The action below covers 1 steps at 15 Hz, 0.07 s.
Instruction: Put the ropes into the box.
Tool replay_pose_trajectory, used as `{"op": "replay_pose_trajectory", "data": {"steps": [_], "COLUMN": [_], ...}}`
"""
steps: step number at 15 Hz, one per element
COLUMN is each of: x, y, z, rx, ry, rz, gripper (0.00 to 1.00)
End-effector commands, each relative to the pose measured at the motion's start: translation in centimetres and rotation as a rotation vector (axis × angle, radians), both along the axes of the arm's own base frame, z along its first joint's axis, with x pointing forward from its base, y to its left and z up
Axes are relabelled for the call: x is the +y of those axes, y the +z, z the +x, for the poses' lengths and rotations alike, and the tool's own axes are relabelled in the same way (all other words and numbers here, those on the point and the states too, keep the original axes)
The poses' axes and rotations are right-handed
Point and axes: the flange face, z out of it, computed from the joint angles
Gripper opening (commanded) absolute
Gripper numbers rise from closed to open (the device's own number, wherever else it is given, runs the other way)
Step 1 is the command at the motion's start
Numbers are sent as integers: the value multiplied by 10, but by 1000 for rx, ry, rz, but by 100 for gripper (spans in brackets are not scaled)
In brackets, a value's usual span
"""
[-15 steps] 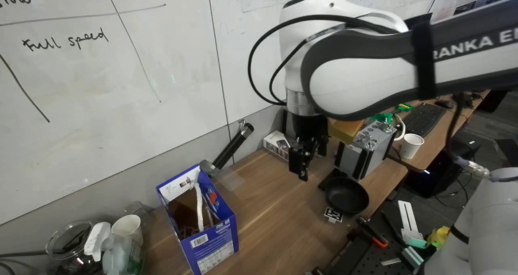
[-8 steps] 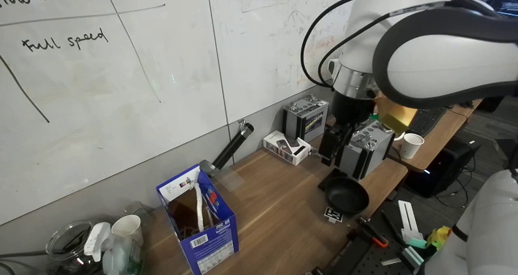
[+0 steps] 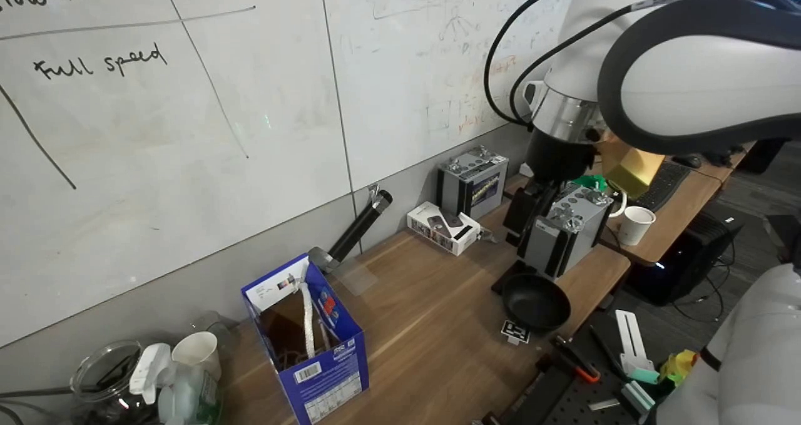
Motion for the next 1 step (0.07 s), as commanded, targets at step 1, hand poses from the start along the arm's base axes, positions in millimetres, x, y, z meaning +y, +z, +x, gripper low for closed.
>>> {"op": "replay_pose_trajectory", "data": {"steps": [1], "x": [0], "y": [0], "z": [1], "rx": [4], "ry": [-2], "rz": [0], "gripper": [100]}}
